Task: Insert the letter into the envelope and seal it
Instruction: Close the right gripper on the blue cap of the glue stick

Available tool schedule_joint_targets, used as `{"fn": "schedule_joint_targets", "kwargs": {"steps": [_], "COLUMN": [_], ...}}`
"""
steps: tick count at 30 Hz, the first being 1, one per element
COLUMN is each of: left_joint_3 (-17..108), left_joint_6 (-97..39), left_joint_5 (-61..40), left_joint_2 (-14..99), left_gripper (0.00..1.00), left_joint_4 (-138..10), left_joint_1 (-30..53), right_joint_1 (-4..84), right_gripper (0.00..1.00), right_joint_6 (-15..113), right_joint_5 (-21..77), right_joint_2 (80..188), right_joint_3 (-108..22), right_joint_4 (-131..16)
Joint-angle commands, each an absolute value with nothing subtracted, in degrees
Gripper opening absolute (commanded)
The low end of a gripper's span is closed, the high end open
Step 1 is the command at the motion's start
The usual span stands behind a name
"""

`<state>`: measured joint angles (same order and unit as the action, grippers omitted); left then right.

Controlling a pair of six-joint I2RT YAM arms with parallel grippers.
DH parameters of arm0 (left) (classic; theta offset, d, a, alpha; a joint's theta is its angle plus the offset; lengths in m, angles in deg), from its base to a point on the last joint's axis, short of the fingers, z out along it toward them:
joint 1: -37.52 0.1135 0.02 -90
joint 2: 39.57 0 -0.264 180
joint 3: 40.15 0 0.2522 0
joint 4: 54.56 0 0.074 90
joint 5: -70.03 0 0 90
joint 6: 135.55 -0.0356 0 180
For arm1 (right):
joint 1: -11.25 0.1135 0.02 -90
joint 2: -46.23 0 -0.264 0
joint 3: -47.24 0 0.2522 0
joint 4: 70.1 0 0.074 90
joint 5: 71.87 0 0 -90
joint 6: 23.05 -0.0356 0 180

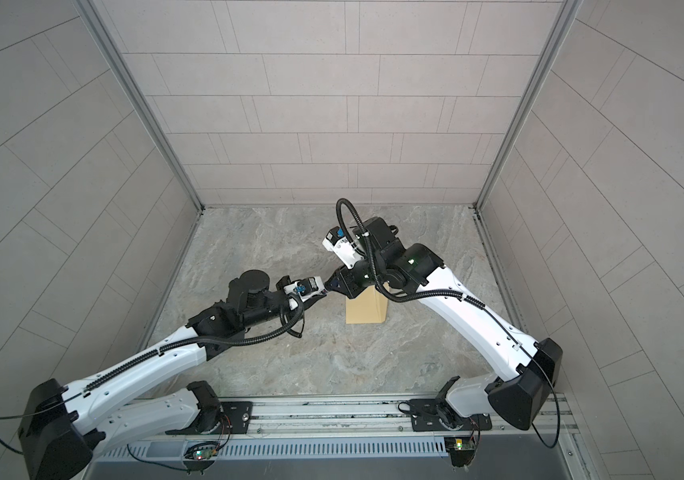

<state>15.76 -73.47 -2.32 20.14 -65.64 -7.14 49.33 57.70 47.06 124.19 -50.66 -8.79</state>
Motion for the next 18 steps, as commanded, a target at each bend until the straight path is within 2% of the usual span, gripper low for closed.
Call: {"fn": "schedule_joint_targets", "kwargs": {"steps": [1,18], "left_joint_3": [15.97,16.04], "left_joint_6": [-74.19,-74.53], "left_joint_5": [-0.50,-1.15], "left_joint_2": [20.88,21.25], "left_gripper": [0.00,0.00], "left_joint_4": [-72.98,-73.68], "left_joint_1": [-7.33,-7.32], "right_joint_1": [48.03,46.01], "right_gripper": [0.02,0.02], "right_joint_6": [63.38,64.67], "right_joint_5": [44.64,44.59], "right_joint_2": [120.78,117.82], "right_joint_3": [-53.18,-53.27], "right_joint_4": [-7.69,-7.46]}}
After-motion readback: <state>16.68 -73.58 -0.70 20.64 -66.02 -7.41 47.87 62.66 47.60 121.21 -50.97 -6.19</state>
